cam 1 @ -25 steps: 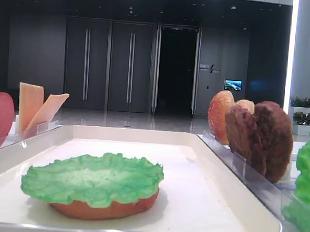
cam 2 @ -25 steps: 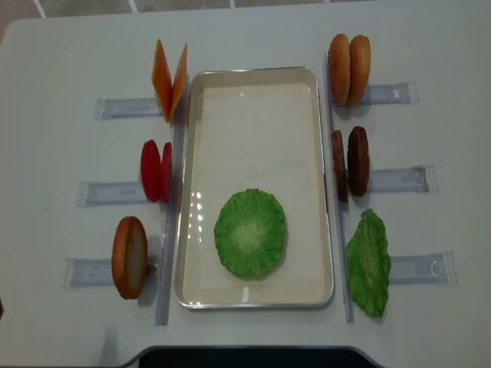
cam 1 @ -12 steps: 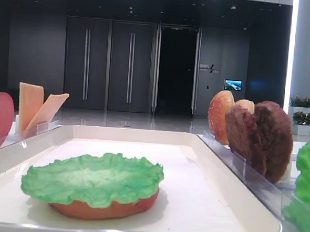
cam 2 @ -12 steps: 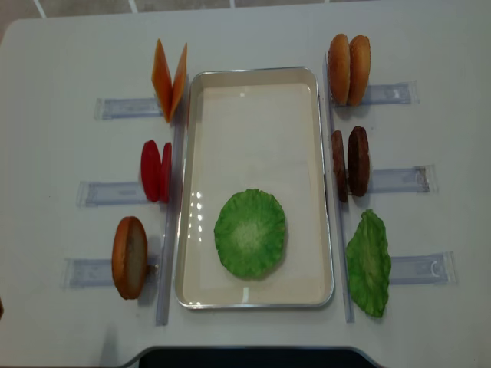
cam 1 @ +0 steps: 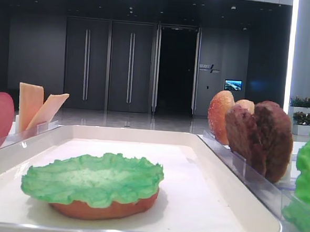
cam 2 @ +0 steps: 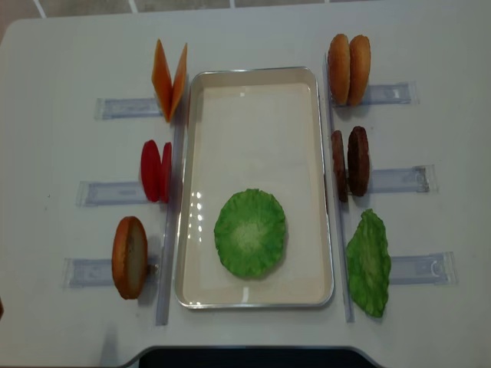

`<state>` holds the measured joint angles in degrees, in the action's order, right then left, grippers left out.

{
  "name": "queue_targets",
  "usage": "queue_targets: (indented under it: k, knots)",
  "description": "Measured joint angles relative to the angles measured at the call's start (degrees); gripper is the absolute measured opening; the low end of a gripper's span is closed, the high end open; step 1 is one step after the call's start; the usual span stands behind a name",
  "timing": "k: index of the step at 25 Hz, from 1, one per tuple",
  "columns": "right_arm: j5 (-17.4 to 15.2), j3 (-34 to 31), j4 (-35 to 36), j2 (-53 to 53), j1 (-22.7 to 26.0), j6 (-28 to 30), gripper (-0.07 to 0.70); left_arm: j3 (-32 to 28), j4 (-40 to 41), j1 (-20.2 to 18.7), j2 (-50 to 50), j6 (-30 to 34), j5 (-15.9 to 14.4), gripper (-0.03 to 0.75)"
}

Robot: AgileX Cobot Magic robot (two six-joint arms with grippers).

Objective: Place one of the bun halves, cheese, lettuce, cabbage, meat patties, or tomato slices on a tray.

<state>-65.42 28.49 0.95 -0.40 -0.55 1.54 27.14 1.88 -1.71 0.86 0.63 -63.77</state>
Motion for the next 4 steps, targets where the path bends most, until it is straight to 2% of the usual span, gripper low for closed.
queue_targets:
  k: [4]
  knots:
    - [0.0,0.0,0.0,0.0,0.0,0.0,0.47,0.0,0.0,0.0,0.0,0.0,0.0,0.0]
